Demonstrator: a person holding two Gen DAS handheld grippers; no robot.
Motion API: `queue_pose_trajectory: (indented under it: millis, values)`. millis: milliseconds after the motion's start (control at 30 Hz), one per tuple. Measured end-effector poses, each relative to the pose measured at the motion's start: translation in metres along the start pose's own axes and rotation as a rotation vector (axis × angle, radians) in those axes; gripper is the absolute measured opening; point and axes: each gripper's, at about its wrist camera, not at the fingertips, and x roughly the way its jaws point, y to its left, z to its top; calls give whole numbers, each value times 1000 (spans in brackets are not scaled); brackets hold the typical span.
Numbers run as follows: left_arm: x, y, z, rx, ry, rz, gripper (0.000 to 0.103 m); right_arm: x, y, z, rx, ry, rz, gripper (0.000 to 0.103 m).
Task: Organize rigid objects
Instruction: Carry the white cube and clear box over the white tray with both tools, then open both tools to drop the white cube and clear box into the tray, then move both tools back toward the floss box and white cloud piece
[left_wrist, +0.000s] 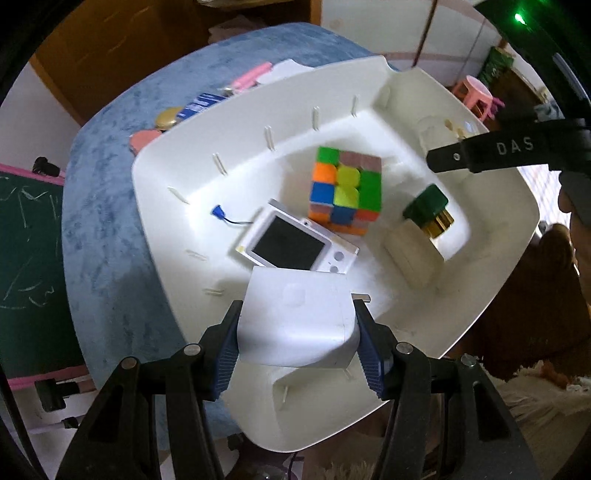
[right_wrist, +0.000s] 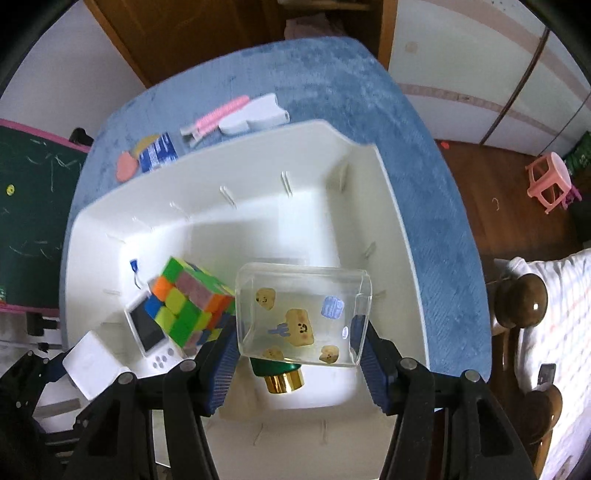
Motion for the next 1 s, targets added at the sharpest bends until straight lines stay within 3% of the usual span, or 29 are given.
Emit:
queue_pose_trajectory:
  millis: [200,333,467,1000]
  values:
    - [10,-1,-1,-6,41,0,60,12,2,-5,-4,30,-8,61]
    - [4,3,2,-20,21,-5,61,14,2,-5,-2,44,-9,61]
    - [-3,5,5,-43,7,-23,74,13,0,-6,18,58,20,65]
    - [-39,4,22,-67,-71,-21,74,-27,13,-2,-18,-22,71,65]
